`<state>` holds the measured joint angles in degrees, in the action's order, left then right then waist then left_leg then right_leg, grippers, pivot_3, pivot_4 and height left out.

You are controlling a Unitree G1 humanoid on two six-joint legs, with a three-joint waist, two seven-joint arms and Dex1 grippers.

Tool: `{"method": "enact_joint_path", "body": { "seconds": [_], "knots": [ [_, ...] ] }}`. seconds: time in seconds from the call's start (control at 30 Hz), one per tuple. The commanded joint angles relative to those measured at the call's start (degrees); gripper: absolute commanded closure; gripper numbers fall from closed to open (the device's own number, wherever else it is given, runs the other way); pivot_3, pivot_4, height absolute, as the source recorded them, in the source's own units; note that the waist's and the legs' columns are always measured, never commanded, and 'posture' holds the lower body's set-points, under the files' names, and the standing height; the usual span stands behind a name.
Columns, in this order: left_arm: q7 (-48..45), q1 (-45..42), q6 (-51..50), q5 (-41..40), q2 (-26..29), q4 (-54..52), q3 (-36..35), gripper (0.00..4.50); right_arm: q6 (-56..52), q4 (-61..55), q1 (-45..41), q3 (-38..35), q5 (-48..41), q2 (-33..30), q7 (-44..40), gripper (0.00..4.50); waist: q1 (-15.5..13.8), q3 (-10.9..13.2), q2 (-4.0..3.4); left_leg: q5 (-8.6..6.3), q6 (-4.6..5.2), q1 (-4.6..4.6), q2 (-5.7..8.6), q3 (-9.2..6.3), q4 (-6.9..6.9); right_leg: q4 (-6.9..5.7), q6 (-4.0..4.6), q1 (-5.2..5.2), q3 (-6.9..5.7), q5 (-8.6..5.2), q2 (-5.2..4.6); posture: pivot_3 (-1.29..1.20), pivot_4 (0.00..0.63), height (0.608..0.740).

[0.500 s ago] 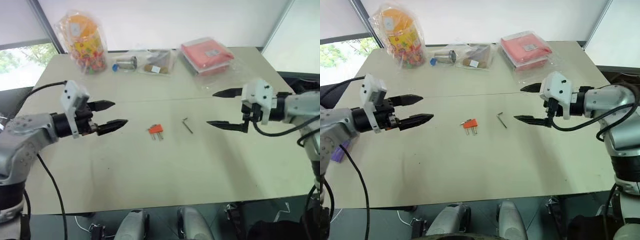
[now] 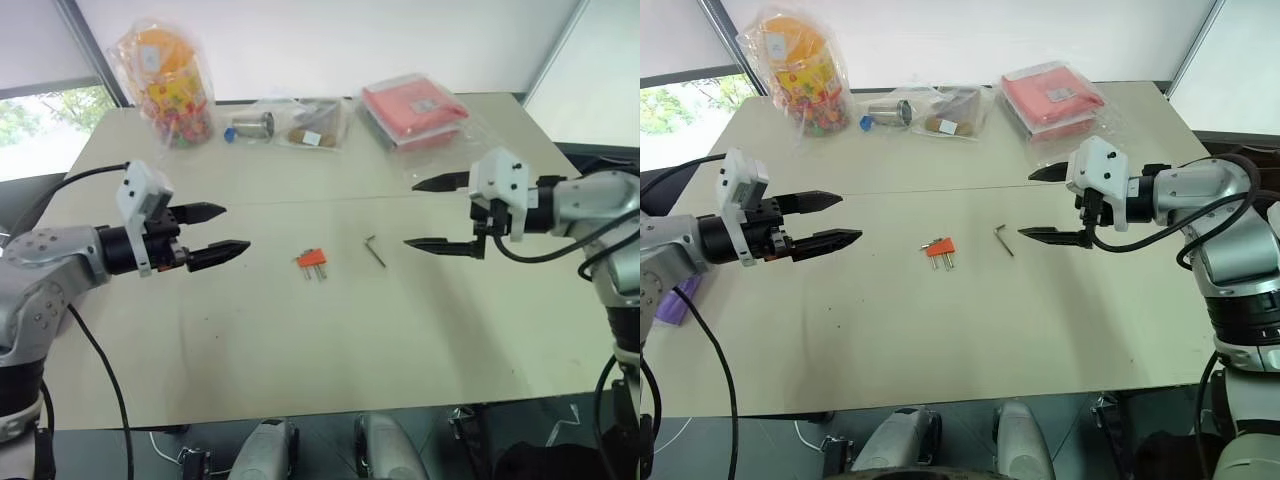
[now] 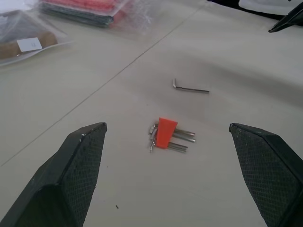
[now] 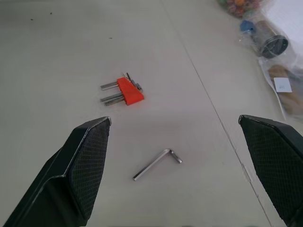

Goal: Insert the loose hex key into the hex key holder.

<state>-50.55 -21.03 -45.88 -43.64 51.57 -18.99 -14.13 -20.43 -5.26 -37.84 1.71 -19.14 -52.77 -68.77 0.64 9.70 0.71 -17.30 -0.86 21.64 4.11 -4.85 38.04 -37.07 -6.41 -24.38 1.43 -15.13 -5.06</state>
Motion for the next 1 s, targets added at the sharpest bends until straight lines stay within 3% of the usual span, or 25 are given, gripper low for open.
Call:
{"method": "enact_joint_path", "body": {
  "seconds": [0.03,0.5,0.63,0.87,1.0],
  "knots": [
    [0.4,-0.7,0.5,-0.6,0.1,-1.2,-1.5,0.17,1.2,-0.5,-1.2,-0.8,0.3,0.8,0.7,0.00,0.0,0.0,0.00,0.00,0.00,0.00,0.00,0.00,0.00,0.00,0.00,0.00,0.00,0.00,0.00,0.00,0.150,0.740],
    [1.8,-0.3,1.2,0.5,-0.7,-0.7,-1.1,0.17,3.7,0.3,0.0,0.2,2.0,4.3,2.4,0.00,0.0,0.0,0.00,0.02,-0.04,0.01,0.00,0.00,0.00,0.00,0.00,-0.02,0.00,0.00,0.00,0.00,0.150,0.740],
    [6.1,0.1,1.3,1.3,-4.6,2.1,-2.1,0.17,11.4,4.0,0.5,4.7,8.4,10.0,6.5,0.00,0.1,0.0,0.01,0.06,-0.10,-0.03,0.00,0.01,0.00,-0.04,0.00,-0.01,-0.01,0.00,0.01,0.00,0.150,0.740],
    [8.7,3.6,3.6,4.0,-6.5,0.6,-2.0,0.17,21.3,16.1,0.3,11.5,18.4,21.9,16.9,0.00,0.2,0.0,0.02,0.16,-0.29,0.14,0.02,0.03,0.03,-0.12,-0.01,-0.22,-0.01,0.00,0.01,0.00,0.150,0.740],
    [9.5,5.5,3.7,4.1,-6.5,-1.1,-2.7,0.17,25.3,22.0,-0.8,13.6,22.1,25.2,19.7,0.00,0.1,0.0,0.02,0.18,-0.31,0.20,0.03,0.01,0.06,-0.12,-0.01,-0.26,-0.02,0.01,0.02,0.00,0.150,0.740]
  ]
}}
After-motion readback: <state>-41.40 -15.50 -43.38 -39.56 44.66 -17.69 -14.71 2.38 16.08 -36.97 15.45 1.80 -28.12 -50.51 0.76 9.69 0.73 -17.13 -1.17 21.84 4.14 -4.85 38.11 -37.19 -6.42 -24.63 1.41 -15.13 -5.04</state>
